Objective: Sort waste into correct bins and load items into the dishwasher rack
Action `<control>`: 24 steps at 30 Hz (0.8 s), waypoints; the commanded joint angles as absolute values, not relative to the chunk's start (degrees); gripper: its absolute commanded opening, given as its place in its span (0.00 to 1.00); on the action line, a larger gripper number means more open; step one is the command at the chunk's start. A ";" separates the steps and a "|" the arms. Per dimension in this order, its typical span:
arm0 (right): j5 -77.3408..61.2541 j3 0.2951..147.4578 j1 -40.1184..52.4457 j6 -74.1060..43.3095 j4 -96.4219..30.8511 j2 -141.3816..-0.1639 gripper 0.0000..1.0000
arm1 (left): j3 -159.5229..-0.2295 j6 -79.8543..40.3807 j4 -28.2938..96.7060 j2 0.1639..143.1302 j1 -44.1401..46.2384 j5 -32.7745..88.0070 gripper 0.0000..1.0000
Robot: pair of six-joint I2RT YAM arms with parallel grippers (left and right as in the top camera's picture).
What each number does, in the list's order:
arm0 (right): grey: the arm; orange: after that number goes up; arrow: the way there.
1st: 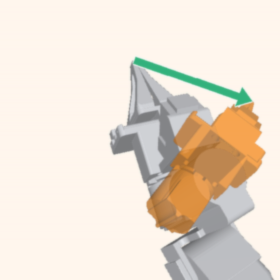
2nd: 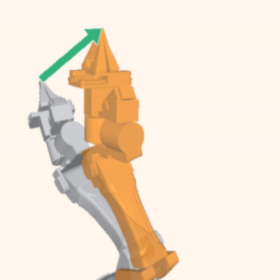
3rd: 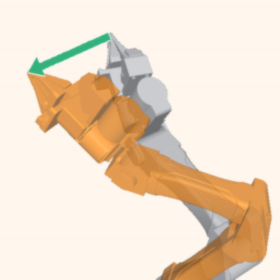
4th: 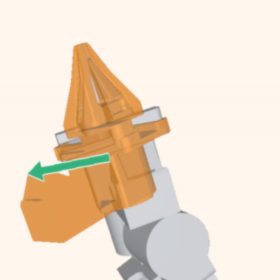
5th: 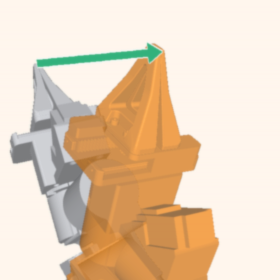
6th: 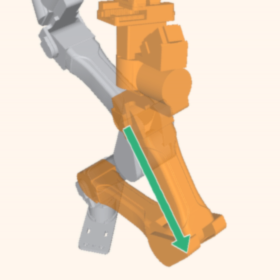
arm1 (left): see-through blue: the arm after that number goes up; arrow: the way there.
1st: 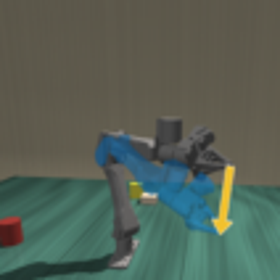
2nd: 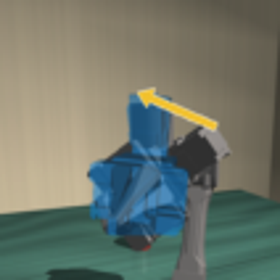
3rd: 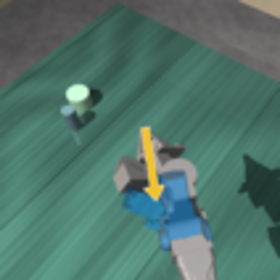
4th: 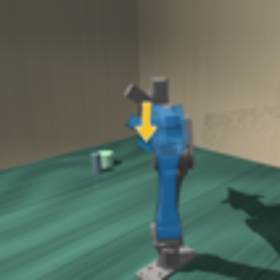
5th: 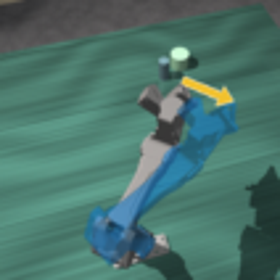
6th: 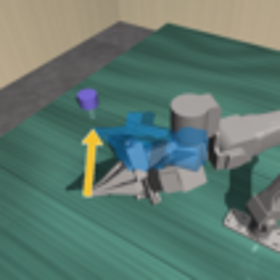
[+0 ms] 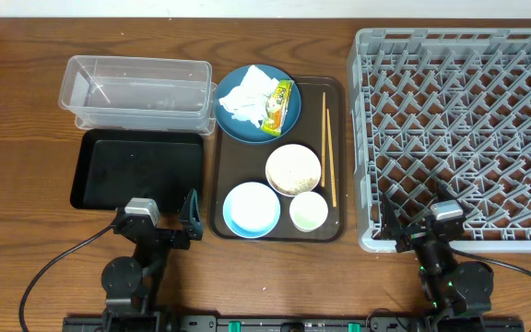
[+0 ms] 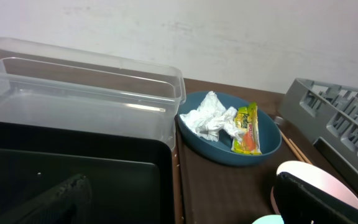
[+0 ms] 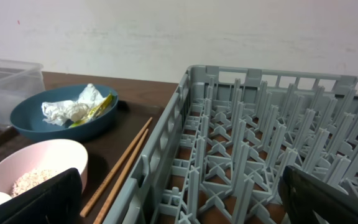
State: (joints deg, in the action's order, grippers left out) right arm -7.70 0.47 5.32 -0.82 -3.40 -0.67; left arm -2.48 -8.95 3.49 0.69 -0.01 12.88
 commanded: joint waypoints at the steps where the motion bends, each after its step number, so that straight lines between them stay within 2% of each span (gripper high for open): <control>1: -7.40 0.32 4.89 -1.21 -3.49 -0.56 0.99 | -0.80 -8.36 3.99 0.30 -0.25 12.38 0.96; 17: -8.64 0.32 4.89 -1.23 -3.40 -0.56 0.99 | -0.80 -8.36 3.92 0.30 -0.25 12.40 0.96; 24: -14.09 0.32 4.89 -1.26 -0.82 -0.56 0.99 | -0.89 -8.38 3.77 0.30 -0.25 12.40 0.96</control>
